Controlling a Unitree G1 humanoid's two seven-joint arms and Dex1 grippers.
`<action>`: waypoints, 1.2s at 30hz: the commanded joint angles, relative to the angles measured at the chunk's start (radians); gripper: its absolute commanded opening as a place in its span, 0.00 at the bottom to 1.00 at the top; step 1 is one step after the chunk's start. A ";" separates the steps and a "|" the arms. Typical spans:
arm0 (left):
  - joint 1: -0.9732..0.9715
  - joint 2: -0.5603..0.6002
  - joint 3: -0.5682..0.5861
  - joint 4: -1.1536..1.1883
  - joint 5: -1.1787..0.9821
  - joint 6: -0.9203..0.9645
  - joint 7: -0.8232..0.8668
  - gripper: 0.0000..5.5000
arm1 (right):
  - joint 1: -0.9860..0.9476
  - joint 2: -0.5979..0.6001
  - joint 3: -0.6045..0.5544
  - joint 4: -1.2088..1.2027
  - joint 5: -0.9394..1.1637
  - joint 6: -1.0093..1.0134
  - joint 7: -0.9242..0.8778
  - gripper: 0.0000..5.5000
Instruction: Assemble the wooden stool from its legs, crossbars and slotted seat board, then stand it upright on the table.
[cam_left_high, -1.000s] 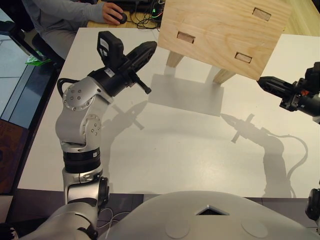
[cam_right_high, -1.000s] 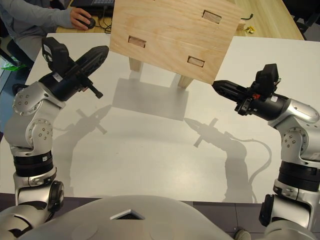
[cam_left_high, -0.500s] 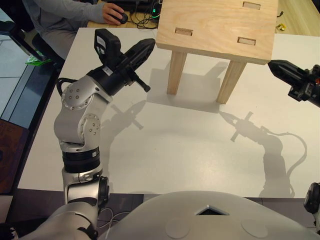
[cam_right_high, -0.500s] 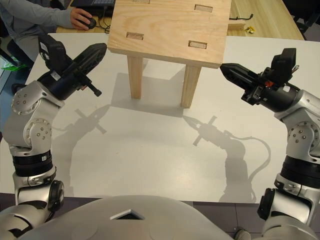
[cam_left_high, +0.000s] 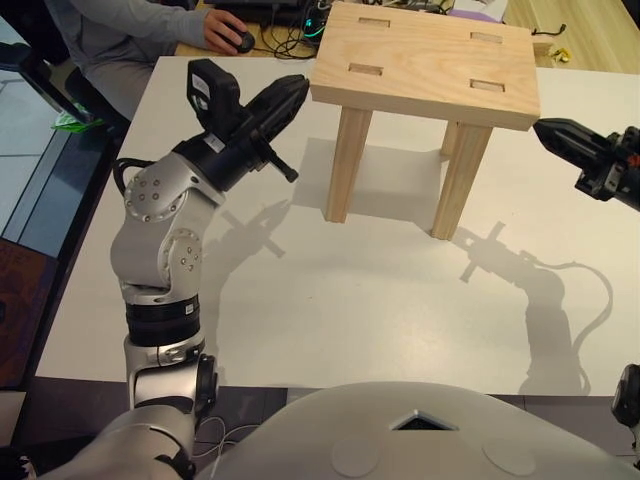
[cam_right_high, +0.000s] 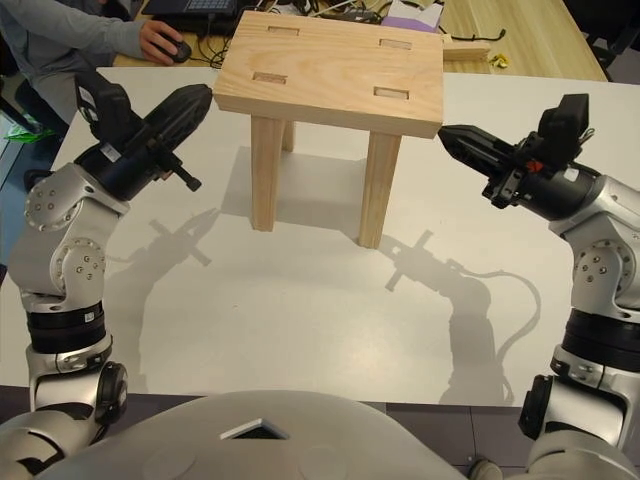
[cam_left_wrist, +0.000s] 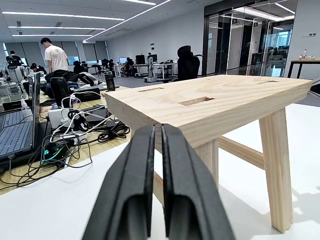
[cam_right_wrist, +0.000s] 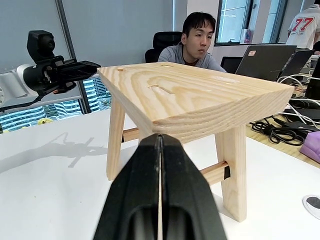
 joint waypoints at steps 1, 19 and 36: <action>-0.004 -0.009 0.013 0.025 0.029 -0.062 0.023 0.13 | 0.063 -0.018 -0.115 0.062 0.019 -0.024 -0.022 0.00; 0.017 -0.276 -0.014 0.826 0.479 -0.676 0.569 0.13 | -0.083 0.384 0.030 0.899 -0.564 -0.793 -0.838 0.00; -0.029 -0.275 -0.001 0.837 0.447 -0.725 0.545 0.13 | -0.151 0.395 0.044 0.987 -0.541 -0.877 -0.853 0.00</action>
